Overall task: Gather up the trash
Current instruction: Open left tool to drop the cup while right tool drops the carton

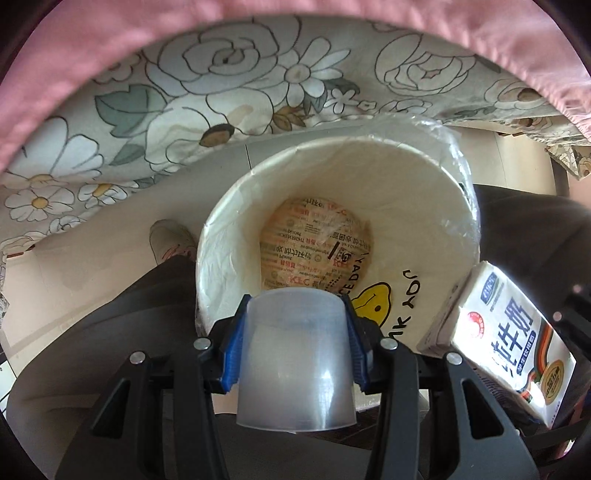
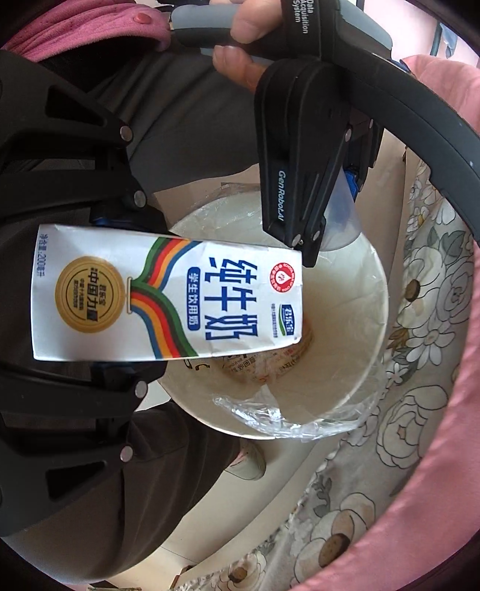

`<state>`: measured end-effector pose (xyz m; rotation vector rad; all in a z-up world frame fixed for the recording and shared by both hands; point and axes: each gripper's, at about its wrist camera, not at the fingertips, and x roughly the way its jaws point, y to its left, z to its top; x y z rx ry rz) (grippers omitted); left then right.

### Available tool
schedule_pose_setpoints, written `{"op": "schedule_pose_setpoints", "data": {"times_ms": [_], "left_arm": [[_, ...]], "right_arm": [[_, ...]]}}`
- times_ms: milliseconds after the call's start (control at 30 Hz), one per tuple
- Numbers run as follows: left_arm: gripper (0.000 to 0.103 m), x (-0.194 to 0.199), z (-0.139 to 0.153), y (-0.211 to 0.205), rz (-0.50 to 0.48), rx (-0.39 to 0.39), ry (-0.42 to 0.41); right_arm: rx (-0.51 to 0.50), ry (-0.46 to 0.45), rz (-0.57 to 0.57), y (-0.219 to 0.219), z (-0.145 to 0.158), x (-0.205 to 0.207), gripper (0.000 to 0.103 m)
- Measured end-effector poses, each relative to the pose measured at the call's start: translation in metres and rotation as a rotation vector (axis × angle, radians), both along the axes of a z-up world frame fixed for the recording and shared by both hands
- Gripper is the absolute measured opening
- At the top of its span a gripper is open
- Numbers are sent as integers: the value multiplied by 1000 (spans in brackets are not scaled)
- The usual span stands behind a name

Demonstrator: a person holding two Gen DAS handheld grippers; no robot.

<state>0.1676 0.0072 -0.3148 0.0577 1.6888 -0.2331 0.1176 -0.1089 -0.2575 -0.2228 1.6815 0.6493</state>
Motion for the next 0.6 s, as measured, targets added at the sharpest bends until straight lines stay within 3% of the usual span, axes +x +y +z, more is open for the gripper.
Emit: {"op": "schedule_pose_setpoints", "data": {"times_ms": [467, 600], "left_arm": [[48, 6, -65, -13, -19, -20, 160], [49, 7, -76, -17, -45, -1, 191]], "right_arm": [[-73, 200, -110, 11, -81, 23, 49], [-111, 203, -107, 15, -97, 30, 49]]}}
